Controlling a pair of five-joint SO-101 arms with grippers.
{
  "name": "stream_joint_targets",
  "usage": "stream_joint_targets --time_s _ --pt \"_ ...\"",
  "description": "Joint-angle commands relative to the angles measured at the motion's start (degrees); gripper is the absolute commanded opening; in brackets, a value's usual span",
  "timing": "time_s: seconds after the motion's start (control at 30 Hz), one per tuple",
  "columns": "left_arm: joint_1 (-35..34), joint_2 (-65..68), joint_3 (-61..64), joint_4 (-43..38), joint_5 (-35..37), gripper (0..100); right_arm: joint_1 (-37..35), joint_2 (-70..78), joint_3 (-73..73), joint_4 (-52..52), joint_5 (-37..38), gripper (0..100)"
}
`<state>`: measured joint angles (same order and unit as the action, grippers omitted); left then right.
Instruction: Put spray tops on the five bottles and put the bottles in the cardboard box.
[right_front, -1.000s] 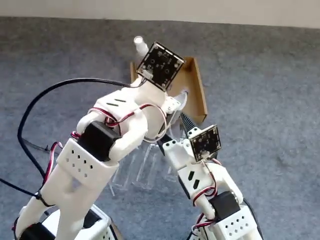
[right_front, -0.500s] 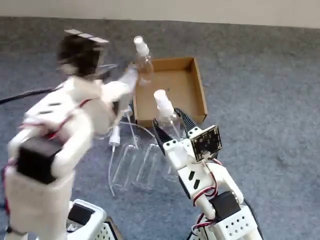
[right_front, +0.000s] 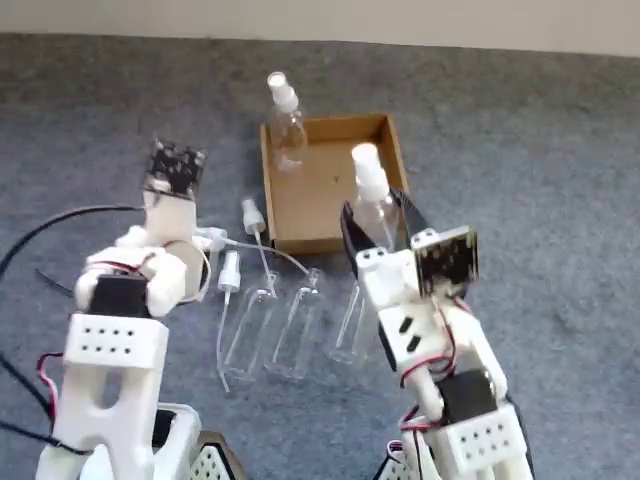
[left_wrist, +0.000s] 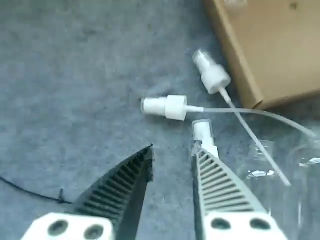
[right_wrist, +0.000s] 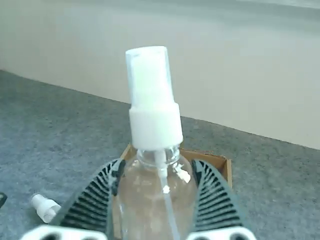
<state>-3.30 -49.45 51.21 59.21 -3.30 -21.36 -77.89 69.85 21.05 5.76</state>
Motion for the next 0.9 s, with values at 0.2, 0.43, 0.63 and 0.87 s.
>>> stream_joint_targets --time_s 0.2,0.43,0.63,0.87 --pt "-0.48 -1.01 15.34 -21.19 -0.44 12 0.75 38.55 -30.20 4.97 1.14 0.5" --pt "0.48 -2.42 14.46 -20.84 -0.70 12 -0.04 44.00 -43.74 19.65 -4.84 0.5" --pt "4.44 -17.80 14.37 -10.46 -0.70 12 -0.13 44.00 -46.73 25.89 -4.75 0.5" --pt "9.27 -35.74 16.13 -3.25 -0.70 22 -0.13 44.00 -46.64 31.87 -4.92 0.5"
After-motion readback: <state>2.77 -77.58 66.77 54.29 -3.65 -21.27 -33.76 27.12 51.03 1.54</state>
